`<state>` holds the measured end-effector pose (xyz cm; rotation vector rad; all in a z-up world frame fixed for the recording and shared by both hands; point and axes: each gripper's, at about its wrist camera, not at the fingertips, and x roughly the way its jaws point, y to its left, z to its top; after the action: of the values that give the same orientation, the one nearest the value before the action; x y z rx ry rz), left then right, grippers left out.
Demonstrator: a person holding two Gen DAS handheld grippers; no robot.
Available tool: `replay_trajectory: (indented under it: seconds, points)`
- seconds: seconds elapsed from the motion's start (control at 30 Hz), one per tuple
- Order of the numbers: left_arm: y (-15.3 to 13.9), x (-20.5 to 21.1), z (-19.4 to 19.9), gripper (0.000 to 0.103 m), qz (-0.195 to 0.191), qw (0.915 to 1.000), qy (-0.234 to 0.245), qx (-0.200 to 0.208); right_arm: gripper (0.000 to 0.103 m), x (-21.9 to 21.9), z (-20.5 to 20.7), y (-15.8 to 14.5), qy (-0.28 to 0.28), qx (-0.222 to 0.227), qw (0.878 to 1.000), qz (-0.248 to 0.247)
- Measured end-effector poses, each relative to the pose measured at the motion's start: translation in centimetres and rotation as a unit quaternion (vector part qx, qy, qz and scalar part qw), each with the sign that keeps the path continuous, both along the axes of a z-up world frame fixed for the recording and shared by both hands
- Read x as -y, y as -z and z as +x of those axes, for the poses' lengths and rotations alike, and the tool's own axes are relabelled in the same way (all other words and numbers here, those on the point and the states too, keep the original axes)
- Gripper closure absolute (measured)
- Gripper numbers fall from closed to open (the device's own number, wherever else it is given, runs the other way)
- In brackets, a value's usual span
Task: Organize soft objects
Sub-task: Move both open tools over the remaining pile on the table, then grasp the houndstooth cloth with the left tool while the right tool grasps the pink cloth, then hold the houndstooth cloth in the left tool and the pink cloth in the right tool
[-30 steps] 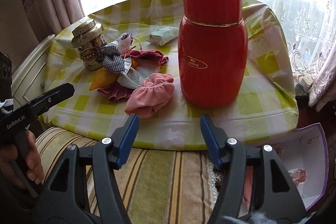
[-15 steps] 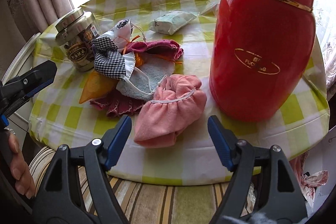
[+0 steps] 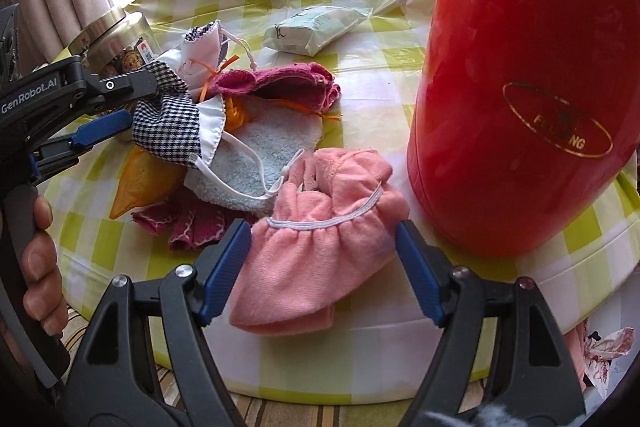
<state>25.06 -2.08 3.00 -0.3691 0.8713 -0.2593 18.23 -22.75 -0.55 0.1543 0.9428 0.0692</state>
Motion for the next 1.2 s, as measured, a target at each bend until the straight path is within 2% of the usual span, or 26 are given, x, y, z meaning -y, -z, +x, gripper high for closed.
replay_trajectory:
  seconds: [0.13,0.27,0.33,0.53,0.63,0.8,1.2]
  points:
    - [1.8,0.3,1.3,0.043,-0.004,0.9999,-0.003,-0.012,0.026,-0.1,0.4,0.5,-0.002,-0.002,1.0,-0.005]
    - [2.3,0.7,1.4,0.044,0.002,0.9999,0.01,0.0,0.026,-0.2,0.7,0.8,-0.005,-0.003,1.0,-0.005]
    - [2.3,0.9,1.3,0.059,0.008,0.9998,0.016,0.01,0.037,-0.4,0.7,1.0,-0.009,-0.002,1.0,-0.004]
    - [2.2,0.6,0.7,0.074,0.015,0.9994,0.019,0.026,0.058,-0.7,0.4,0.8,-0.02,0.007,1.0,-0.002]
    - [1.6,0.5,-0.1,0.077,0.02,0.9986,0.016,0.046,0.066,-0.7,-0.1,0.3,-0.027,0.016,1.0,-0.001]
    - [0.4,0.3,-1.9,0.078,0.031,0.9967,0.011,0.074,0.073,-0.9,-1.0,-0.4,-0.039,0.024,0.999,-0.003]
    - [-1.2,-1.2,-6.9,0.078,-0.002,0.9954,-0.003,0.095,0.075,0.5,-4.6,-2.6,-0.036,0.043,0.998,-0.004]
